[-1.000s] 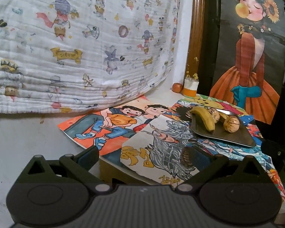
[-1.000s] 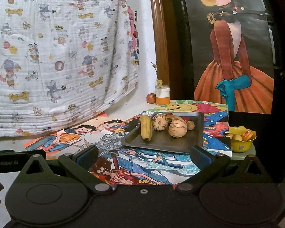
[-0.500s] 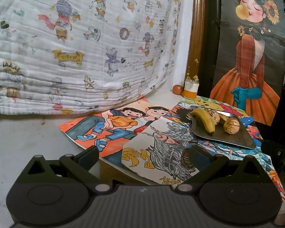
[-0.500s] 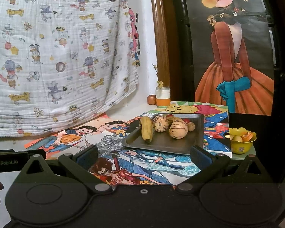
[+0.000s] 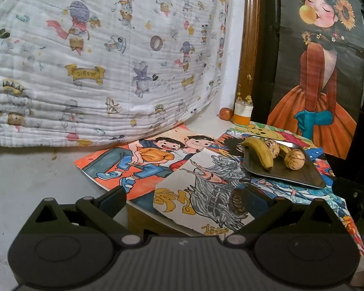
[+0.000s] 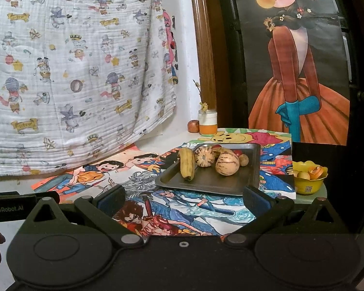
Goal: Organize fruits
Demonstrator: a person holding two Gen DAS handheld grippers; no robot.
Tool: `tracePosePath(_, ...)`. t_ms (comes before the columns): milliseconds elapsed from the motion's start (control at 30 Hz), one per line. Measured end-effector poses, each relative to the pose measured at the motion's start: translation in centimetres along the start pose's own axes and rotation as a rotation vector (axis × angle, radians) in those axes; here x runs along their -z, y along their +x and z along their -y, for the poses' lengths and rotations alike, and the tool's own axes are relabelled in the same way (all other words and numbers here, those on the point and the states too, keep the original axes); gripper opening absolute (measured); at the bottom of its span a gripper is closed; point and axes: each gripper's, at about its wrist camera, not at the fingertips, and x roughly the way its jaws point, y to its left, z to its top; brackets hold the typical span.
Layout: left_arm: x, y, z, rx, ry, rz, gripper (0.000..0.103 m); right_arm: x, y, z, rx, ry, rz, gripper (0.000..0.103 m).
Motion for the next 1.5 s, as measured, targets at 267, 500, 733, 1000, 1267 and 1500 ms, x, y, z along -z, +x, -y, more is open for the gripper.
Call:
tracePosePath(267, 0.03, -0.01, 0.08, 0.002, 0.001, 0.000, 0.103, 0.02, -0.03, -0.02, -0.001, -0.001, 0.001, 0.103)
tracePosePath(500, 0.07, -0.02, 0.12, 0.001, 0.001, 0.000, 0.103, 0.04, -0.03, 0.02, -0.001, 0.000, 0.001, 0.103)
tracePosePath(733, 0.08, -0.01, 0.09, 0.001, 0.003, 0.001, 0.103, 0.08, -0.05, 0.03, -0.002, 0.002, 0.000, 0.103)
tracePosePath(1000, 0.19, -0.19, 0.30, 0.002, 0.010, 0.001, 0.103, 0.14, -0.18, 0.07, -0.001, 0.006, -0.002, 0.103)
tracePosePath(1267, 0.19, -0.22, 0.31, 0.004, 0.011, 0.002, 0.103, 0.15, -0.17, 0.10, -0.002, 0.008, -0.003, 0.103)
tracePosePath(1500, 0.32, -0.33, 0.35, 0.012, 0.014, -0.001, 0.103, 0.14, -0.14, 0.09, -0.001, 0.009, -0.004, 0.103)
